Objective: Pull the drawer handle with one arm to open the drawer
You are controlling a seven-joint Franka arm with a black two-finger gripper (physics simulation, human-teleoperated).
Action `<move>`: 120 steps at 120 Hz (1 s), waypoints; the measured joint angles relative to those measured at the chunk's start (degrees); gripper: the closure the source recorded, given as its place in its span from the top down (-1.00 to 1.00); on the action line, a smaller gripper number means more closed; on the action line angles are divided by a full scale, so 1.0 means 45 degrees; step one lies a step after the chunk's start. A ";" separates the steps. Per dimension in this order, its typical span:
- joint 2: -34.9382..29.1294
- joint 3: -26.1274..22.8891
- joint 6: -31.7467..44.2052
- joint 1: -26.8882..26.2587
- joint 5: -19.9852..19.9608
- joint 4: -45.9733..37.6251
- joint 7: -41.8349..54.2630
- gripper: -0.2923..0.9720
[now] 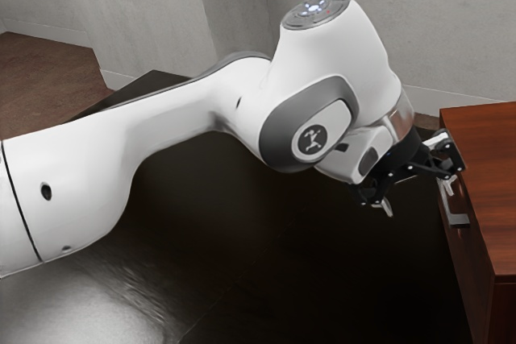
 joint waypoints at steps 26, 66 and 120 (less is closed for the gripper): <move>0.0101 -0.0236 0.0326 0.0382 -0.0056 0.0007 0.0198 0.35; 0.0481 -0.1029 0.0626 0.1135 -0.0077 0.0030 0.0350 0.32; 0.0456 -0.2148 0.1010 0.2130 0.0709 -0.0600 0.0394 0.31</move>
